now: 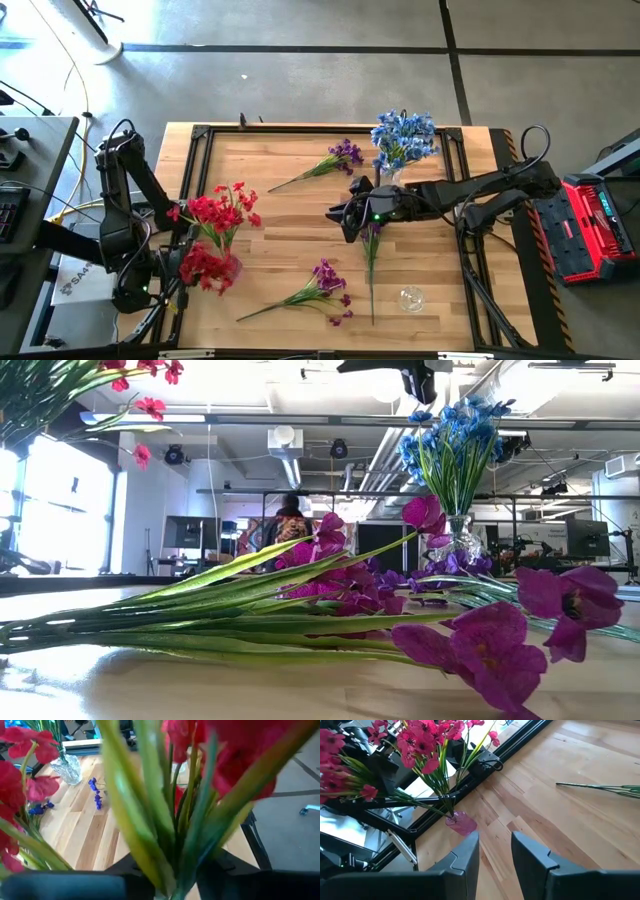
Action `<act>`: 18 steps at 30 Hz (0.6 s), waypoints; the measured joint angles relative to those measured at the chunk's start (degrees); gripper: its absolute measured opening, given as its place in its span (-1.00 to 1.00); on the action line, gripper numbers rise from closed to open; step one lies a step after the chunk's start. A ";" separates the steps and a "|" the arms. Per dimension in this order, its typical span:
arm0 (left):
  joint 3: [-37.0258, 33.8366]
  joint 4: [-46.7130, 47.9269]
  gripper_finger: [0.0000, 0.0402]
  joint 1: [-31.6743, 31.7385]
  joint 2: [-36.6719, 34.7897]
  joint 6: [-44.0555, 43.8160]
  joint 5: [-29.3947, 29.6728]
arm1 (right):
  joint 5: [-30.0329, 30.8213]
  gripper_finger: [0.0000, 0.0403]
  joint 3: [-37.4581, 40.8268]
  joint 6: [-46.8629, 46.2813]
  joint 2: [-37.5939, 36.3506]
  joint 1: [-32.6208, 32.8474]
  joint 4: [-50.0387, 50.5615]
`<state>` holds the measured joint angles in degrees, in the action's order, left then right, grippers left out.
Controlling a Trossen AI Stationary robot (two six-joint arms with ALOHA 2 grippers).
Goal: Sort flowers into vase by color
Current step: Put the red flower into the pink flower vase
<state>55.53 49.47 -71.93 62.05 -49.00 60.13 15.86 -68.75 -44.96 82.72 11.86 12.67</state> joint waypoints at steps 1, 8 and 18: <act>0.00 0.38 -0.48 -0.34 -0.11 -0.55 0.00 | 0.01 -0.49 0.00 -0.06 0.00 0.11 0.00; 0.00 0.68 -0.25 -0.99 -3.15 -0.14 -0.88 | -0.02 -0.49 0.00 -0.57 0.00 0.99 0.00; 0.00 -1.41 -0.14 -0.99 -11.34 1.74 -6.23 | 0.00 -0.49 0.00 -1.52 0.00 1.69 0.00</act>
<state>55.53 48.06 -72.93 50.72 -47.26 53.90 15.86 -68.75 -46.48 82.72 13.55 12.67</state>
